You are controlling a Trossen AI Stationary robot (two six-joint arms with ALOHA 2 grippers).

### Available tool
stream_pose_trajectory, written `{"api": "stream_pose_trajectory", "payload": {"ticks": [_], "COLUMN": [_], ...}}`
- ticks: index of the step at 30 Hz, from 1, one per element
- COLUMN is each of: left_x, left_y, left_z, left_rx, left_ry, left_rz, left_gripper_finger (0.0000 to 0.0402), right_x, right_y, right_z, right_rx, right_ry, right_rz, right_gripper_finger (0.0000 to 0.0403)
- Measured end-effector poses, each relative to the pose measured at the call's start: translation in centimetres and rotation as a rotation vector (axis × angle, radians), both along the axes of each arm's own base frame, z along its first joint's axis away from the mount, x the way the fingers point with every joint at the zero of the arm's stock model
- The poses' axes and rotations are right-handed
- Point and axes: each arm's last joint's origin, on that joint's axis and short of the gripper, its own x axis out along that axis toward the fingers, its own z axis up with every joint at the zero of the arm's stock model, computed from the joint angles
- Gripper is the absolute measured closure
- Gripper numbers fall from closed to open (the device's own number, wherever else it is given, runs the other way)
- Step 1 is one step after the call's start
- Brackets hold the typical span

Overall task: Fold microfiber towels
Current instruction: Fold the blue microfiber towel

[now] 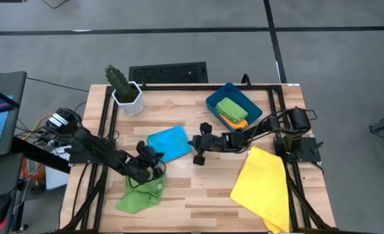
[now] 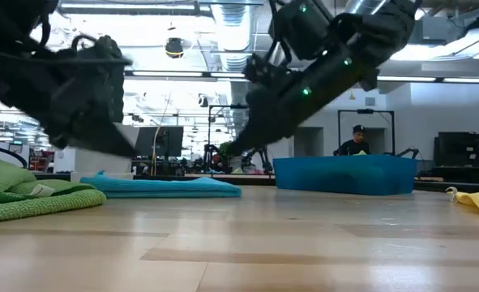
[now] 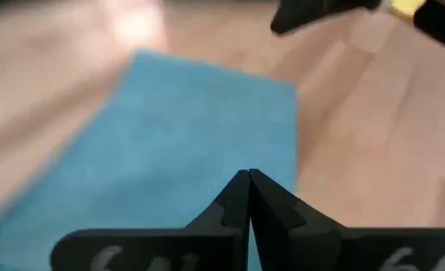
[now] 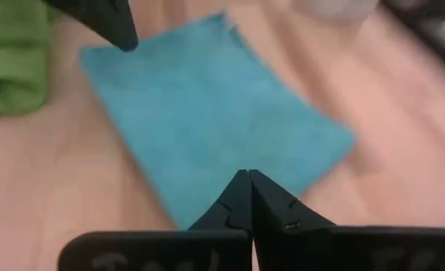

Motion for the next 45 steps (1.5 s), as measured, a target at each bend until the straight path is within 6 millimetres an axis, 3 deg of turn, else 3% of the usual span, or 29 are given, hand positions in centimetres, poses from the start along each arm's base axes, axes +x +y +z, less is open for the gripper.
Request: {"api": "stream_pose_trajectory", "payload": {"ticks": [5, 9, 11, 16, 22, 26, 32, 36, 40, 45], "left_x": [-0.1, -0.9, -1.6, -2.9, -3.7, -3.6, -3.2, -2.8, -2.7, -2.9], "left_y": [1.3, 2.4, 2.8, 3.4, 3.7, 3.7, 3.5, 3.1, 3.1, 3.1], "left_z": [-0.2, -1.3, -2.0, -3.1, -3.7, -3.7, -3.0, -1.6, -0.3, 0.8], "left_rx": [0.143, 0.123, 0.104, 0.048, 0.017, 0.018, 0.012, 0.024, 0.027, 0.001], "left_ry": [0.033, 0.056, 0.049, 0.044, 0.063, 0.07, 0.034, 0.001, -0.032, -0.06], "left_rz": [0.053, 0.086, 0.104, 0.121, 0.123, 0.114, 0.117, 0.074, 0.047, 0.009], "left_gripper_finger": [0.0402, 0.0401, 0.0402, 0.0401, 0.0401, 0.0402, 0.0402, 0.0401, 0.0401, 0.0401], "right_x": [1.1, 1.4, 2.0, 2.3, 2.4, 2.3, 1.2, -0.4, -0.9, 0.4], "right_y": [-2.6, -4.8, -5.3, -6.3, -7.4, -7.5, -6.9, -7.0, -7.1, -7.8], "right_z": [1.0, -1.3, -2.2, -5.9, -6.6, -4.6, 1.3, 3.7, 3.9, 2.7], "right_rx": [-0.051, 0.008, 0.037, 0.068, 0.106, 0.103, 0.169, 0.214, 0.244, 0.333], "right_ry": [-0.157, -0.13, -0.177, -0.106, -0.091, -0.11, -0.147, -0.083, -0.056, -0.052], "right_rz": [-0.029, -0.016, -0.005, -0.041, -0.092, -0.096, -0.126, -0.163, -0.192, -0.269], "right_gripper_finger": [0.0384, 0.0386, 0.0386, 0.0385, 0.0389, 0.0383, 0.0371, 0.0331, 0.026, 0.0177]}}
